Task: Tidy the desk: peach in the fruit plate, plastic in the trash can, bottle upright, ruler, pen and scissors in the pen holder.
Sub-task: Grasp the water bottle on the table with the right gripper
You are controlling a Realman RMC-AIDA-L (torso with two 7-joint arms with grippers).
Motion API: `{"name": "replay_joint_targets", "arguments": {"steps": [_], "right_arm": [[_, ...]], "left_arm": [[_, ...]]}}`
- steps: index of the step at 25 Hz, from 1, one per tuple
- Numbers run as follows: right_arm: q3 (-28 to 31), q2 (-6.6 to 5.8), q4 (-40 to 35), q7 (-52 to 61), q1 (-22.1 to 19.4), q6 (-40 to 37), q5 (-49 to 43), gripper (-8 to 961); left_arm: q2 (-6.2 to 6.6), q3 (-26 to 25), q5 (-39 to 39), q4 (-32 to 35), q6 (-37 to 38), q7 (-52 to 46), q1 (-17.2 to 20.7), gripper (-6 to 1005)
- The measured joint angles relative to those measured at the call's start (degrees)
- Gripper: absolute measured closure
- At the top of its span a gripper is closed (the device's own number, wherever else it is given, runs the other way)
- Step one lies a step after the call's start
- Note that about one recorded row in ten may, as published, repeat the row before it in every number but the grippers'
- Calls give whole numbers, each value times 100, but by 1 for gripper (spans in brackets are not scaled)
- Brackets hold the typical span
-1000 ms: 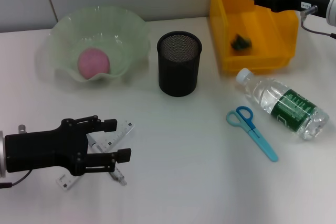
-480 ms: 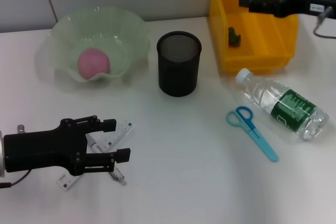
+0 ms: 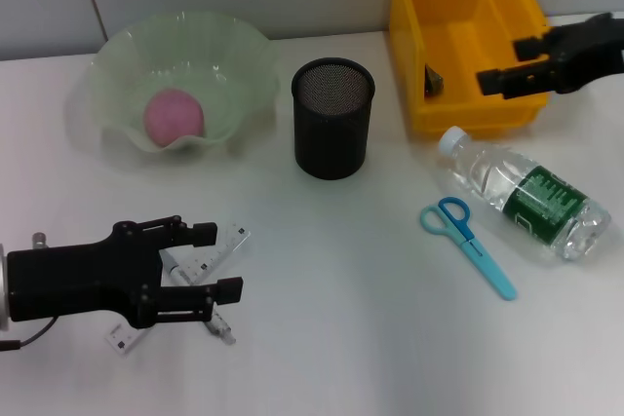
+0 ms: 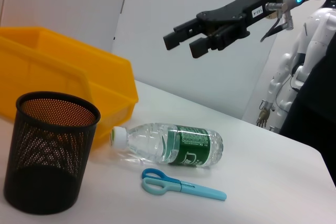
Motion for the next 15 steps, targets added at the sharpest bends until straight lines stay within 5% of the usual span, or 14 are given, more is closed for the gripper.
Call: {"name": "replay_joint_targets", "arguments": {"steps": [8,15], "right_arm": [[-48,-132,-125,676,491,-1044,-1523,166],[-644,-81,224,924,805,-1166,-2716,167]], "left_arm": [[23,0,0,0,56,0,6,153],[31,0,0,-1,98,0,-12,153]]}}
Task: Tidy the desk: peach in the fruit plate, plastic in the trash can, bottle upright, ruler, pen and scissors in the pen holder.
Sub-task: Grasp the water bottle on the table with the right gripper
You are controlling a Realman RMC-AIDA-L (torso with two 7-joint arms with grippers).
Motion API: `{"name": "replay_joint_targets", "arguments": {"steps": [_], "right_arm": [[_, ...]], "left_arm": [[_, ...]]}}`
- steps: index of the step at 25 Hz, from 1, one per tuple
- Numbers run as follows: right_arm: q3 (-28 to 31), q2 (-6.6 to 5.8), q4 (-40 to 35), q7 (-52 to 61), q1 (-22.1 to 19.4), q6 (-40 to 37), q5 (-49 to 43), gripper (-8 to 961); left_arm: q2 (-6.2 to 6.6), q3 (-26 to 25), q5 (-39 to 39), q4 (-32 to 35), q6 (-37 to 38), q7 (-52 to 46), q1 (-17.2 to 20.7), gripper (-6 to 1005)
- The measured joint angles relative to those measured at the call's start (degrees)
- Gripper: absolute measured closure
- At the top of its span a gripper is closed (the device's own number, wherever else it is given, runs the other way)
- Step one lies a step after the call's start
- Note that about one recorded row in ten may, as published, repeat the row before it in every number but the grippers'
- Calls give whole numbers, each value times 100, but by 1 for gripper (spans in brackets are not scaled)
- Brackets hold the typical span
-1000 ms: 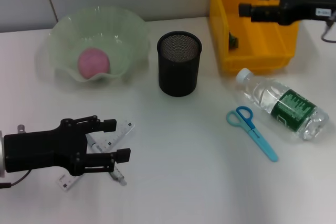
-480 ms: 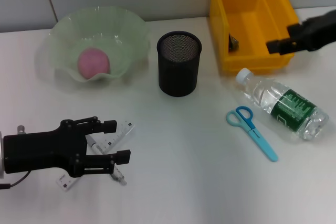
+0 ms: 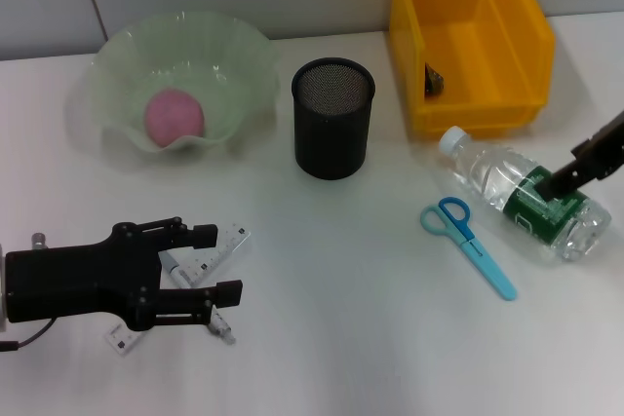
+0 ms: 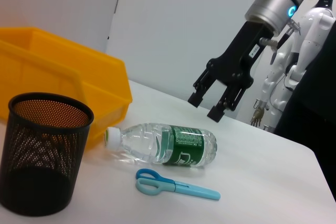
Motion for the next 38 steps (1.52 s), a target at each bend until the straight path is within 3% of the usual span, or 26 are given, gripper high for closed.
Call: {"name": "replay_joint_targets", "arguments": {"steps": [8,17,38], "right_arm": [[-212,46,588,86,234,247,-607,166],[-371,136,699,101,244,512,-881,166],[-1066,163,1310,227,143,1303,-957,166]], "left_arm": [[-2,0,0,0,44,16,1,152],[5,-6,-1,20,94,33,12,153],[7,-57,-1,21,149,27,28,153]]}}
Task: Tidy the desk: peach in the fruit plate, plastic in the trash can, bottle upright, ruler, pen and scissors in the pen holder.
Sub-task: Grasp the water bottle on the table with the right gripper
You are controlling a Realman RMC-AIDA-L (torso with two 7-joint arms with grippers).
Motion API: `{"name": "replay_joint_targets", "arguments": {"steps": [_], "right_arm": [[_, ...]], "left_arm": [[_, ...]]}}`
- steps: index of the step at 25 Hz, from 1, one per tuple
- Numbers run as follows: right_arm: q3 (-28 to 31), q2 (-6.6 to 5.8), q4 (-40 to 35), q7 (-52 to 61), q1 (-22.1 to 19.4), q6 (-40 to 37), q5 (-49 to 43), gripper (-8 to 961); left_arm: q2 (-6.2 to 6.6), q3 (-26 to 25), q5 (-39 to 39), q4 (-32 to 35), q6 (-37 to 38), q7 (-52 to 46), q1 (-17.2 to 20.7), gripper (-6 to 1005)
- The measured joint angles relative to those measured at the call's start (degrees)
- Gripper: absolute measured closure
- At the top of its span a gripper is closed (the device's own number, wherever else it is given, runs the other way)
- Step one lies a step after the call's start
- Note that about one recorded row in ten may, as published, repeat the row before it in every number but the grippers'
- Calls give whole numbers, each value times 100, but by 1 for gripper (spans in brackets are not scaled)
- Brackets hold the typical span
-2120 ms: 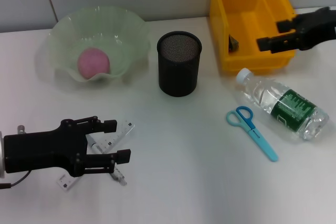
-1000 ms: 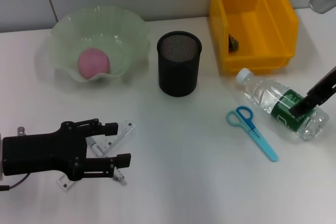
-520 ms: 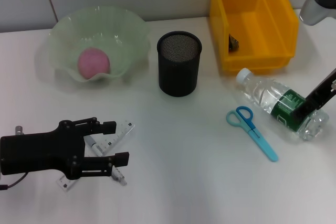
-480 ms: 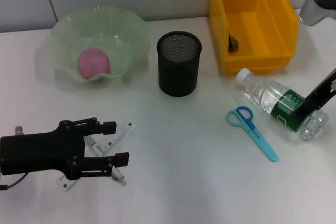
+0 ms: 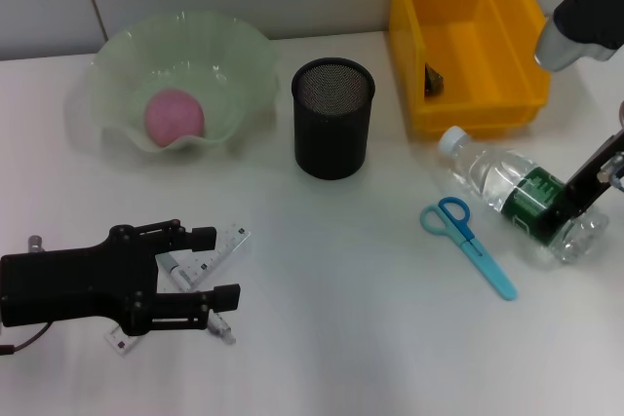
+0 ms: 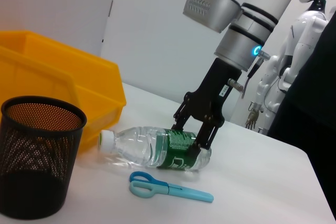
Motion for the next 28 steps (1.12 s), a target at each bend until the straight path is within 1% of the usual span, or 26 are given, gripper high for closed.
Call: {"name": "replay_joint_targets", "arguments": {"steps": [13,28], "right_arm": [[-63,20,612,22,-49,677,121,164],[-75,19,763,17,-36,796,262,167]], "left_arm": [[-9,-5,0,6,-5,-16,-15,152],[0,-5,0,9,-4,-27,-33,152]]}}
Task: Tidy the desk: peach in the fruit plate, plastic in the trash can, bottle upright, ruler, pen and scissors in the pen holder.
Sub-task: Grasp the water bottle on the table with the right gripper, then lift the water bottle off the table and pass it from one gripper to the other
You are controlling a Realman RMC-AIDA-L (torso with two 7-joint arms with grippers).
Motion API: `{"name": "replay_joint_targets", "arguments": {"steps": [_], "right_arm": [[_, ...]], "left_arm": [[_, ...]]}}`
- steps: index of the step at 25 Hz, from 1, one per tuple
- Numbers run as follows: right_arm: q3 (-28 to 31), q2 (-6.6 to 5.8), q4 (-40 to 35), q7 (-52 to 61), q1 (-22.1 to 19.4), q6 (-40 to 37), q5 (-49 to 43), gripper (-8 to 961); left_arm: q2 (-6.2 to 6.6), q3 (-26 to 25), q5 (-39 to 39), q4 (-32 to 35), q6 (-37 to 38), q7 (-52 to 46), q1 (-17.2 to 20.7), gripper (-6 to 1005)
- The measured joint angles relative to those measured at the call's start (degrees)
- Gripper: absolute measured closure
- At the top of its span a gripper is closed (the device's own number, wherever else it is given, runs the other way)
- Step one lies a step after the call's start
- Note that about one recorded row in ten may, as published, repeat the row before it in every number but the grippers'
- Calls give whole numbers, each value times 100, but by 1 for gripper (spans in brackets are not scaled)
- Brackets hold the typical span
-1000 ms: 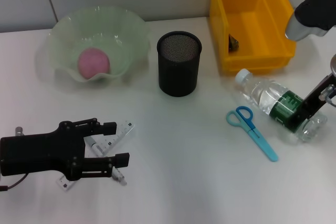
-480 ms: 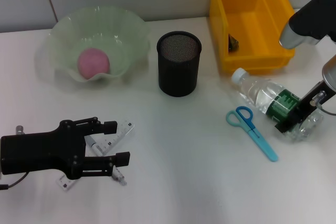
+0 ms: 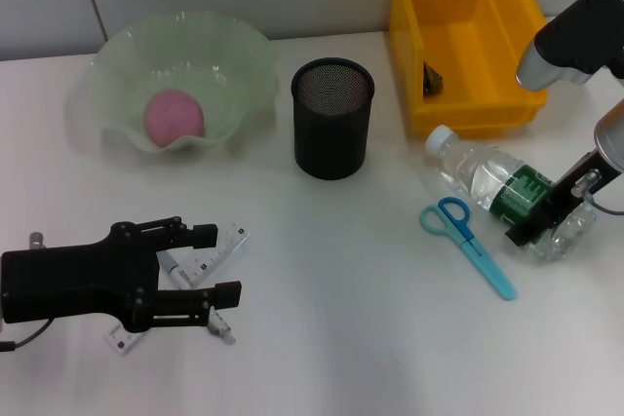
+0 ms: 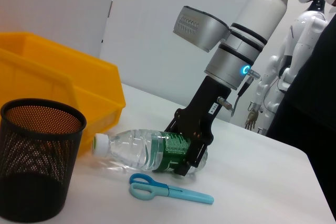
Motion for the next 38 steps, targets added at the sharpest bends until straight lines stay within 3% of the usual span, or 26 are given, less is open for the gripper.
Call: {"name": "replay_joint_targets", "arguments": {"steps": [14,25,38], "right_arm": [[-19,1,-25,-36,-93,-62,72,168],[-58,-17,-997,-161,-676,-307,756,168],[-9,-1,-1125,-241,-866,-219,854,180]], "left_arm": [[0,-52,0,33,23,0,35,153],[18,-83,0,32,81,3,35,152],[18,-144,0,32,114,22,35,153]]}}
